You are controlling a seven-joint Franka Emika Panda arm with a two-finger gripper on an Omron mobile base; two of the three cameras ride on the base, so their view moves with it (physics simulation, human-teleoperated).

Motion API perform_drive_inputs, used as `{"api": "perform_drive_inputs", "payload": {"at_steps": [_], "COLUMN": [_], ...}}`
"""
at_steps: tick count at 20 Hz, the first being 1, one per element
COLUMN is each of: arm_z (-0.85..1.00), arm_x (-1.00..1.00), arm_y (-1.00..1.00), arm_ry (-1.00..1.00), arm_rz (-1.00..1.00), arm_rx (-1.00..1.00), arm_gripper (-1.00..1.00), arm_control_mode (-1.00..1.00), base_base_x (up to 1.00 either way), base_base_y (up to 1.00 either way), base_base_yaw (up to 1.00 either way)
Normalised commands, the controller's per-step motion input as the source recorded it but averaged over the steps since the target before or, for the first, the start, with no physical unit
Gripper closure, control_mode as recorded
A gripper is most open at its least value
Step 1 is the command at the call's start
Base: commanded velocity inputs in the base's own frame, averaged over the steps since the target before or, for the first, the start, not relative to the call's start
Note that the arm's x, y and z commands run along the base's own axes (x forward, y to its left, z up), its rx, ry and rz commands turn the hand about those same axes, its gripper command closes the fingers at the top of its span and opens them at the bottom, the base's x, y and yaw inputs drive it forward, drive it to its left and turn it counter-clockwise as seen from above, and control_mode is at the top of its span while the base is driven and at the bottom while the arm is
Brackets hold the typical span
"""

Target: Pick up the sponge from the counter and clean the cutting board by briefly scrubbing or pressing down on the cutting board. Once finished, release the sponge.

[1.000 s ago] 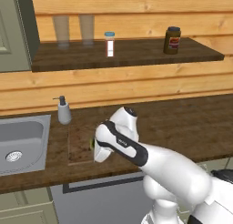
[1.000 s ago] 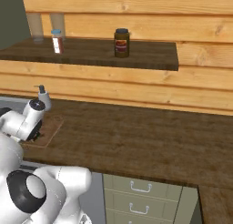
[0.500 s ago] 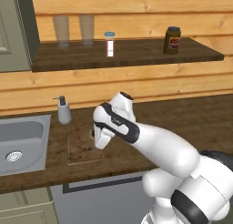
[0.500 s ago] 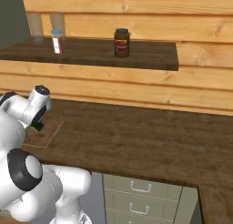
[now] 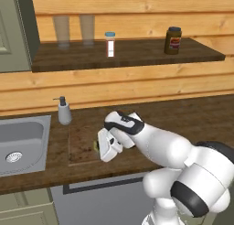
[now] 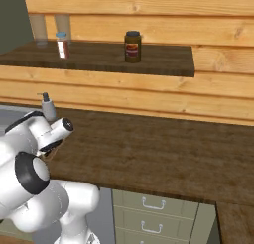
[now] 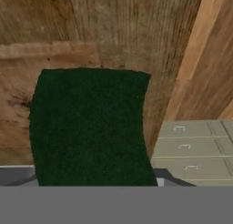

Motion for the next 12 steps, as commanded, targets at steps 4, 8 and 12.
{"api": "perform_drive_inputs", "payload": {"at_steps": [4,8,12], "arm_z": [-0.30,-0.31,-0.02], "arm_x": [0.18,0.21,0.25], "arm_y": [0.14,0.28,0.05], "arm_ry": [0.12,0.05,-0.02], "arm_rz": [0.00,0.00,0.00], "arm_rx": [0.00,0.00,0.00], "arm_gripper": [1.00,1.00,1.00], "arm_control_mode": [-1.00,-1.00,-1.00], "base_base_x": [0.00,0.00,0.00], "base_base_y": [0.00,0.00,0.00], "base_base_yaw": [0.00,0.00,0.00]}}
